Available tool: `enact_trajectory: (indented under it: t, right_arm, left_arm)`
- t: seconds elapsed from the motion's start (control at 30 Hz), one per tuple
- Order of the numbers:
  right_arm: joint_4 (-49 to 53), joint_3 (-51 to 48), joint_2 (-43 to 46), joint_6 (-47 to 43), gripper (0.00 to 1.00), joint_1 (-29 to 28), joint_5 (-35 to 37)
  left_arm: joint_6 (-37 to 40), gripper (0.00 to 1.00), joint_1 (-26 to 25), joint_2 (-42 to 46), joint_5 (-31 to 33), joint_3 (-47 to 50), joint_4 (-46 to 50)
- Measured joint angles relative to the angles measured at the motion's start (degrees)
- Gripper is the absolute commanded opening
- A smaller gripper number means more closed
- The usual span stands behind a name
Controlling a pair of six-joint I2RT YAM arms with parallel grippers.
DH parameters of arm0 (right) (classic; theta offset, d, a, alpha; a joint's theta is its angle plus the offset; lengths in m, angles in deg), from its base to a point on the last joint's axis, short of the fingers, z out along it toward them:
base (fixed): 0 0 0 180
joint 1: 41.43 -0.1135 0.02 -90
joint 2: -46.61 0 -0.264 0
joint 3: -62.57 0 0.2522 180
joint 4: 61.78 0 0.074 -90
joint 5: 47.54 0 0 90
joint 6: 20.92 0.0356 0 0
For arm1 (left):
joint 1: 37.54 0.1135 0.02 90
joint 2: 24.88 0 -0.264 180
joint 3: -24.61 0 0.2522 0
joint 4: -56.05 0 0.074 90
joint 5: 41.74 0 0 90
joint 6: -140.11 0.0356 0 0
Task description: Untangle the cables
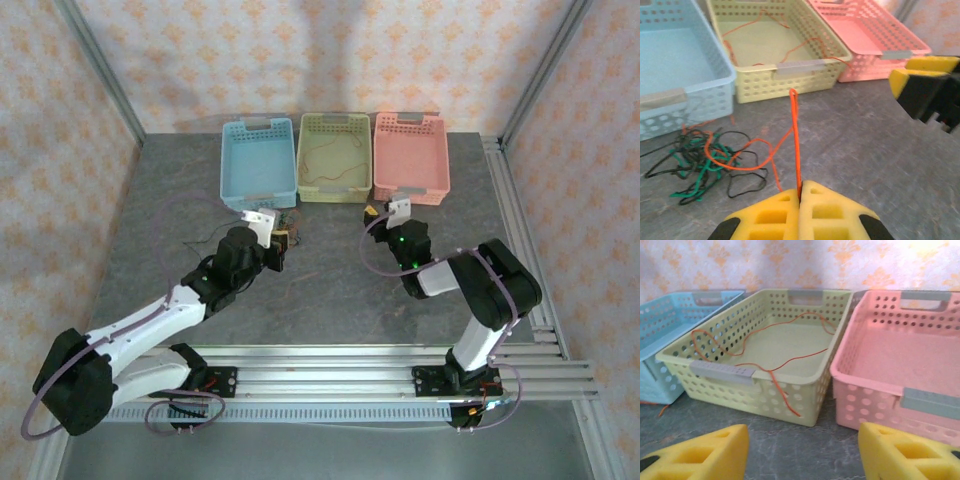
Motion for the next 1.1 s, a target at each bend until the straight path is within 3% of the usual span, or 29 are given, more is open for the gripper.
enact_trajectory:
  t: [0.2,0.53,0.83,1.1]
  right_arm:
    - [-4.37,-0.20,-0.63,0.15,0.61,0.39,-6.62]
    - [-7.13,0.48,-3.45,1.09,0.65,0.02,-14.67]
    - [-8.96,5.81,-11.52,0.22,0.71,-3.85,-30.71]
    - [-8.94,6.82,-13.73,-2.14,0.70,-7.50,-36.70]
  left_arm:
    - [2.80,0.00,-0.50,0.22,-7.37,0.52,-2.05]
    - [6.08,0.00,-0.48,2.19,-8.98,-5.16,1.86]
    - [8.98,0.00,-0.48,-6.14,-17.59,-16.59,4.59]
    - [6.05,0.00,-0.48,-8.13,-22.93,-19.50,5.03]
